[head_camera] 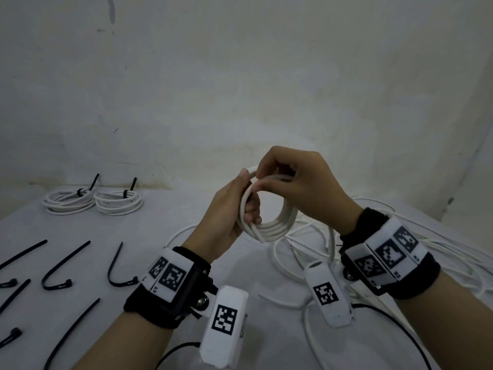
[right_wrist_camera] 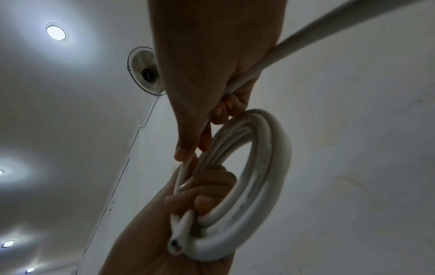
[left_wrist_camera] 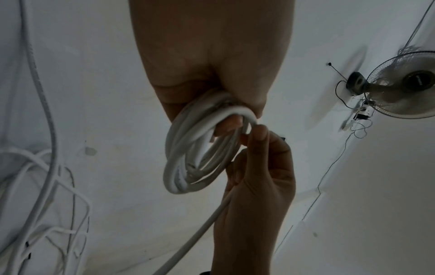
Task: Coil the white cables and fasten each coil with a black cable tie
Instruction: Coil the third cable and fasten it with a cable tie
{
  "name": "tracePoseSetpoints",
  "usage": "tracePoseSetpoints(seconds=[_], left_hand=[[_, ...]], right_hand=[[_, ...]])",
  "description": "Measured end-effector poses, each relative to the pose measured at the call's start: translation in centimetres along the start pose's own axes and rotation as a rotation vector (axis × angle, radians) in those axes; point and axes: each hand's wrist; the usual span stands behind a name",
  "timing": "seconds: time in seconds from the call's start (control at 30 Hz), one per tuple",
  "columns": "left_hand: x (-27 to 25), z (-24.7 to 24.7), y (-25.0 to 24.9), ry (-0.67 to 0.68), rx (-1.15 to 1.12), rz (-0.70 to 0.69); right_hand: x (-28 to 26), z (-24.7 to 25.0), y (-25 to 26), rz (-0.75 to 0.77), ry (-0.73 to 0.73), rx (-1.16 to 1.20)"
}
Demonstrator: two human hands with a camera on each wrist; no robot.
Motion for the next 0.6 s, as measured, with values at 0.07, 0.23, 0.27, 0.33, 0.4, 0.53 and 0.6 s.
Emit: tracePoseSetpoints(seconds=[0.07, 0.23, 0.27, 0.33, 0.4, 0.53, 0.6], left_hand=[[0.0, 0.0, -0.1, 0.004, -0.028, 0.028], [0.0, 0.3, -0.5, 0.023, -0.021, 0.068], [0.1, 0.4, -0.6, 0.031, -0.024, 0.076], [0.0, 0.6, -0.7, 0.045, -0.023, 0.083], [-0.1, 0.6, -0.8, 0.053, 0.012, 0.06], [-0.3, 0.6, -1.1, 0.041, 0.013, -0.001], [-0.2, 0.7, -1.5, 0.015, -0.016, -0.026]], right_hand=[[0.1, -0.1, -0.2, 0.007, -0.025, -0.009], [0.0, -0.9, -0.7, 0.088, -0.156, -0.059], [0.0, -1.0, -0.8, 0.094, -0.177, -0.065], [0.2, -1.0, -1.1, 0.092, -0.197, -0.087], [0.4, -1.1, -1.2, 0.085, -0.2, -0.122], [0.4, -1.1, -1.2, 0.035, -0.206, -0.082], [0.3, -1.0, -1.1, -0.031, -0.248, -0.01]])
Point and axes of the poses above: each hand's wrist, its own x-axis towards the middle knuckle, its own z-axis out of the back of the hand, y = z × x, and after that the axes turned 11 degrees about -y, right-handed
